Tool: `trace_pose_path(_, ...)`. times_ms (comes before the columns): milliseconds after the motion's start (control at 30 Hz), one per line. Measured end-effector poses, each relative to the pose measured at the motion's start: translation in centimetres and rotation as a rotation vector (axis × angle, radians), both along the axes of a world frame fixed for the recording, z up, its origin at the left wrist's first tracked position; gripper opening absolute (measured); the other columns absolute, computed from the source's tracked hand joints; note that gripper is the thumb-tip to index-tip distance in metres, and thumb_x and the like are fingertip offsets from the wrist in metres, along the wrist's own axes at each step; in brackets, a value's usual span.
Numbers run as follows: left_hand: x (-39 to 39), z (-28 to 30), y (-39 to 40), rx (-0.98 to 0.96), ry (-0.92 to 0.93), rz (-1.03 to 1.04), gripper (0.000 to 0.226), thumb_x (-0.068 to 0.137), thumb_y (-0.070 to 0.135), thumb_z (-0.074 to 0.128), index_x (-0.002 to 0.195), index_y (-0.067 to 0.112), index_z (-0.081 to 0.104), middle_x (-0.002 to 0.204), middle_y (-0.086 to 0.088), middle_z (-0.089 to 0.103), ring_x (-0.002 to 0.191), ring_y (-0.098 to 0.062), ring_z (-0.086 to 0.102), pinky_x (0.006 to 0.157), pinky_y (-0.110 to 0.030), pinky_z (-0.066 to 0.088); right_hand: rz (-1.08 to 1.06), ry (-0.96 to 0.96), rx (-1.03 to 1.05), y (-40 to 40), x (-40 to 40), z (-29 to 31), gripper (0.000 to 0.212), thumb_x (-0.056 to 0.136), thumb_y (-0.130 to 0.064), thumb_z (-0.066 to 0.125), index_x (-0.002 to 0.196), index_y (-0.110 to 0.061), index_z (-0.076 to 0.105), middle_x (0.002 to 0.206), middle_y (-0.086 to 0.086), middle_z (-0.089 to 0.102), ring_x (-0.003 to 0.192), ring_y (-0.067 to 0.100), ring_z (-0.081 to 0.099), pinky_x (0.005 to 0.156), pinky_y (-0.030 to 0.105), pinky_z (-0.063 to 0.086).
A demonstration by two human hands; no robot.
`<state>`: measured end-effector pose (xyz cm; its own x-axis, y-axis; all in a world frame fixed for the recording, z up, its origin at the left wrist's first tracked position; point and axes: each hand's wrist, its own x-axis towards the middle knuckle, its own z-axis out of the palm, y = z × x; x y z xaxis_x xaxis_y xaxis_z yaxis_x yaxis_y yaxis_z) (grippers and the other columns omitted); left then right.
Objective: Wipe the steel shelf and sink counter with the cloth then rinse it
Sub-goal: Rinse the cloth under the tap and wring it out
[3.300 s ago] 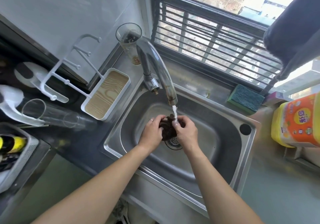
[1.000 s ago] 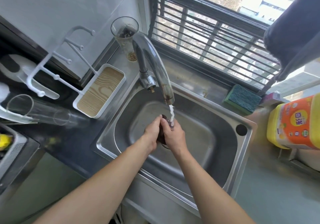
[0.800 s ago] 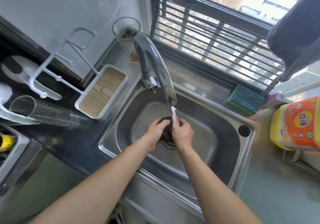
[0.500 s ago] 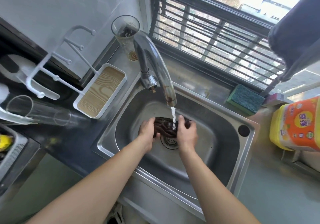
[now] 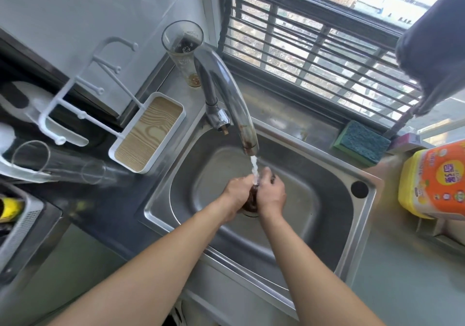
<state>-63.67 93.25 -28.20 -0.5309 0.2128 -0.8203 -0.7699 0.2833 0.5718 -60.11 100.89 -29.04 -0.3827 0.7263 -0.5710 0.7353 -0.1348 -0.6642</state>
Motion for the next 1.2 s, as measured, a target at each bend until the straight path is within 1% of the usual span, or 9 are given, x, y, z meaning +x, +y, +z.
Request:
trace_pose_path(67, 0.1, 0.1, 0.0, 0.002, 0.04, -0.053, 0.034, 0.099, 0.034, 0.056, 0.072, 0.016, 0.066, 0.057, 0.01, 0.064, 0.046, 0.0, 0.056, 0.042, -0.011, 0.041, -0.144, 0.016, -0.118, 1.2, -0.3, 0.0, 0.045, 0.1, -0.044, 0.048, 0.08, -0.012, 0.071, 0.088, 0.01, 0.076, 0.092, 0.035, 0.068, 0.084, 0.038, 0.05)
trace_pose_path(200, -0.4, -0.2, -1.0, -0.08, 0.008, 0.024, 0.027, 0.106, 0.039, 0.041, 0.107, 0.017, 0.058, 0.096, -0.006, 0.064, 0.074, -0.014, 0.061, 0.049, -0.023, 0.049, -0.541, 0.152, -0.414, 1.9, -0.3, 0.6, 0.035, 0.093, -0.038, 0.054, 0.072, -0.015, 0.069, 0.061, -0.005, 0.072, 0.061, 0.02, 0.069, 0.058, 0.026, 0.051)
trace_pose_path(333, -1.0, -0.6, -1.5, -0.08, -0.191, 0.216, 0.034, 0.102, 0.03, 0.045, 0.125, 0.011, 0.062, 0.115, -0.013, 0.067, 0.09, -0.027, 0.064, 0.059, -0.032, 0.054, -0.26, 0.142, -0.422, 0.1, 0.4, 0.4, 0.031, 0.088, -0.04, 0.051, 0.093, -0.015, 0.069, 0.091, 0.009, 0.074, 0.084, 0.028, 0.069, 0.077, 0.038, 0.056)
trace_pose_path(467, -1.2, -0.4, -1.0, -0.133, -0.078, 0.254, 0.038, 0.101, 0.036, 0.048, 0.118, 0.007, 0.066, 0.11, -0.013, 0.07, 0.096, -0.029, 0.067, 0.086, -0.038, 0.055, 0.143, 0.103, -0.18, -3.0, 1.7, -0.7, 0.036, 0.094, -0.046, 0.057, 0.118, -0.02, 0.063, 0.113, 0.011, 0.067, 0.108, 0.029, 0.063, 0.102, 0.043, 0.049)
trace_pose_path(667, 0.0, -0.5, 0.2, 0.025, -0.143, 0.385, 0.06, 0.101, 0.048, 0.049, 0.063, 0.008, 0.073, 0.059, -0.001, 0.072, 0.049, -0.011, 0.068, 0.04, -0.016, 0.046, 0.1, 0.134, 0.055, -3.5, 0.9, -0.1, 0.038, 0.09, -0.053, 0.065, 0.08, -0.017, 0.058, 0.075, -0.001, 0.068, 0.078, 0.027, 0.063, 0.072, 0.037, 0.047)
trace_pose_path(933, -0.7, -0.1, 0.5, -0.013, -0.098, 0.378, 0.044, 0.087, 0.051, 0.068, 0.06, 0.017, 0.077, 0.065, 0.004, 0.074, 0.056, -0.011, 0.07, 0.051, -0.019, 0.049, 0.17, 0.095, 0.169, -2.1, 0.0, 0.2, 0.044, 0.093, -0.057, 0.059, 0.073, -0.017, 0.062, 0.068, 0.003, 0.067, 0.076, 0.032, 0.066, 0.064, 0.031, 0.04)
trace_pose_path(1033, -0.4, -0.3, -0.2, -0.045, -0.073, 0.195, 0.04, 0.092, 0.047, 0.063, 0.078, 0.012, 0.074, 0.074, -0.001, 0.077, 0.063, -0.014, 0.073, 0.056, -0.023, 0.055, 0.135, -0.045, 0.027, -1.1, -0.1, -0.4, 0.047, 0.094, -0.06, 0.053, 0.071, -0.02, 0.063, 0.089, 0.015, 0.074, 0.093, 0.036, 0.068, 0.073, 0.032, 0.043)
trace_pose_path(1133, -0.2, 0.0, -0.6, 0.044, -0.052, 0.007, 0.033, 0.104, 0.037, 0.049, 0.097, 0.011, 0.068, 0.105, -0.014, 0.072, 0.093, -0.027, 0.069, 0.092, -0.041, 0.055, -0.039, -0.179, -0.156, 0.7, 0.1, -1.3, 0.064, 0.097, -0.063, 0.042, 0.105, -0.006, 0.07, 0.122, 0.025, 0.068, 0.117, 0.041, 0.062, 0.101, 0.04, 0.047)
trace_pose_path(1200, -0.1, 0.2, -1.4, 0.027, -0.04, -0.122, 0.033, 0.106, 0.031, 0.044, 0.115, 0.003, 0.059, 0.119, -0.022, 0.066, 0.102, -0.033, 0.065, 0.096, -0.048, 0.052, -0.166, -0.208, -0.227, 1.9, 0.3, -1.4, 0.078, 0.098, -0.065, 0.035, 0.127, 0.002, 0.061, 0.133, 0.024, 0.062, 0.124, 0.042, 0.057, 0.109, 0.043, 0.043)
